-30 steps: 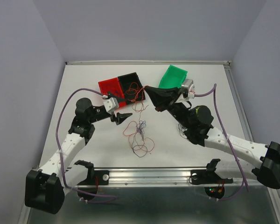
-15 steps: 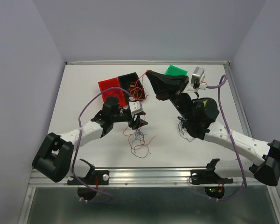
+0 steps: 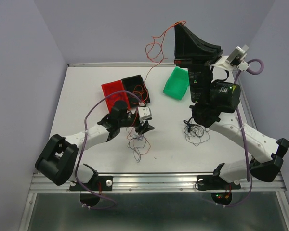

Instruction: Untangle the cables

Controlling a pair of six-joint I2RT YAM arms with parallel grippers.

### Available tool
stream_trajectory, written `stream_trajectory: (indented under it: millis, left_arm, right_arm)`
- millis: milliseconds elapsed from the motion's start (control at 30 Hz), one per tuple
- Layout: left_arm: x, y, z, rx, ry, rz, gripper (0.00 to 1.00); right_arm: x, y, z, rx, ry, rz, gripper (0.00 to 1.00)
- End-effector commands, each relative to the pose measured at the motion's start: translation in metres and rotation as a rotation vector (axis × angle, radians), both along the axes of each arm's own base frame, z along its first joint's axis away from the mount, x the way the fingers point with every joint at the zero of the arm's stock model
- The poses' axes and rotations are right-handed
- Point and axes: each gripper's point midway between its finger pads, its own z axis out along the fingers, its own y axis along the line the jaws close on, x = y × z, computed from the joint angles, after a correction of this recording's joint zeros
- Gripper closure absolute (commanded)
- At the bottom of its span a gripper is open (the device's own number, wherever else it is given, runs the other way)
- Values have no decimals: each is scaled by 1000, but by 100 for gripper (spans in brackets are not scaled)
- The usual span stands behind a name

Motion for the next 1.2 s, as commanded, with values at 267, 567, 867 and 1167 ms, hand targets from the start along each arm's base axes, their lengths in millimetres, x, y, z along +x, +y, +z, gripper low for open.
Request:
stream_trajectory:
  millis: [267, 567, 867, 1167]
  left_arm:
    - [55, 8, 47, -6, -66, 262, 37]
    - [116, 101, 71, -176, 132, 457, 32]
    - [89, 107, 108, -234, -41, 409, 32]
    - [78, 126, 131, -268, -166, 513, 29]
  right_arm:
    - [2, -48, 22, 160, 51, -120, 99]
    - [15, -45, -19, 109, 84, -209, 99]
    - [26, -31, -28, 72, 94, -222, 99]
    - [75, 5, -52, 36, 138, -228, 99]
